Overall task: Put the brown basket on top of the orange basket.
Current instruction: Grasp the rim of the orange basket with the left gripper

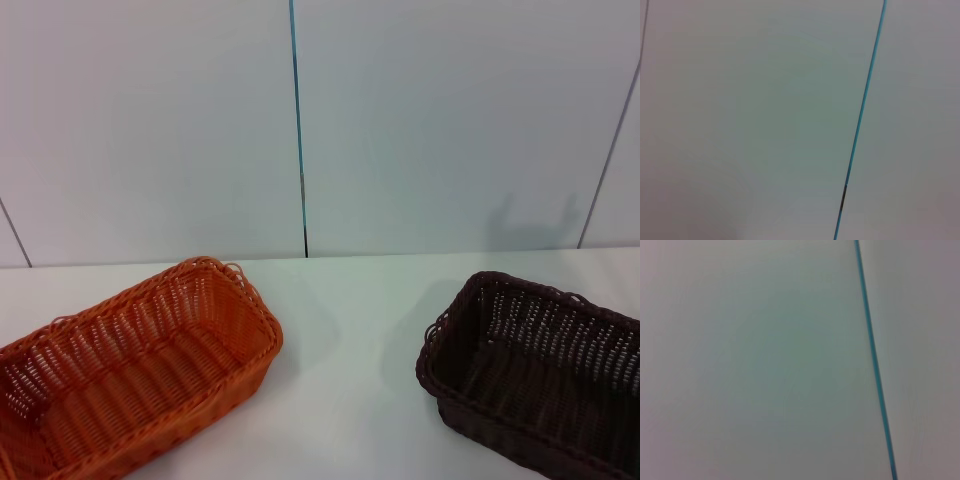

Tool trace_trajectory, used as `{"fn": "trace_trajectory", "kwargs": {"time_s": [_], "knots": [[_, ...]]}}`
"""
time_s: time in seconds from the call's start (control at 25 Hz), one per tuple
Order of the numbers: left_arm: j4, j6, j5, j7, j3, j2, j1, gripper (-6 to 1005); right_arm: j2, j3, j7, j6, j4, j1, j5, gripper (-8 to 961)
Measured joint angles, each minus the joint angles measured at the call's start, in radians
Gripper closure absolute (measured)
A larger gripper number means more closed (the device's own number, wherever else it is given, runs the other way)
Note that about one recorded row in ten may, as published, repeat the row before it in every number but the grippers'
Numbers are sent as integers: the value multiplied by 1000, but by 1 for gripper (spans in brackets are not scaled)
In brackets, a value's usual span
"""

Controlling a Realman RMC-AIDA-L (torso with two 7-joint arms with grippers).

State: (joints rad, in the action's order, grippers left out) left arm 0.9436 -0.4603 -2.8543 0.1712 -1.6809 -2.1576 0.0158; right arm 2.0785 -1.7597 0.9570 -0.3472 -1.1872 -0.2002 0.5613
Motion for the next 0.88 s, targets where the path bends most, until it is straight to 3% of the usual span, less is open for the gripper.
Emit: {"fn": "trace_trajectory", "kwargs": {"time_s": [0.56,0.64,0.88], "knots": [[91,59,0,-7,2,-1,-47,99,-2,1,-7,0,0,-12,1,14],[168,173,-1,-35,-7,0,-56,99,-2,1,-7,1,0,-14,0,15],[458,761,-1,-155,-124,-2,-23,99,-2,3,-8,1,11,-29,0,16]]}}
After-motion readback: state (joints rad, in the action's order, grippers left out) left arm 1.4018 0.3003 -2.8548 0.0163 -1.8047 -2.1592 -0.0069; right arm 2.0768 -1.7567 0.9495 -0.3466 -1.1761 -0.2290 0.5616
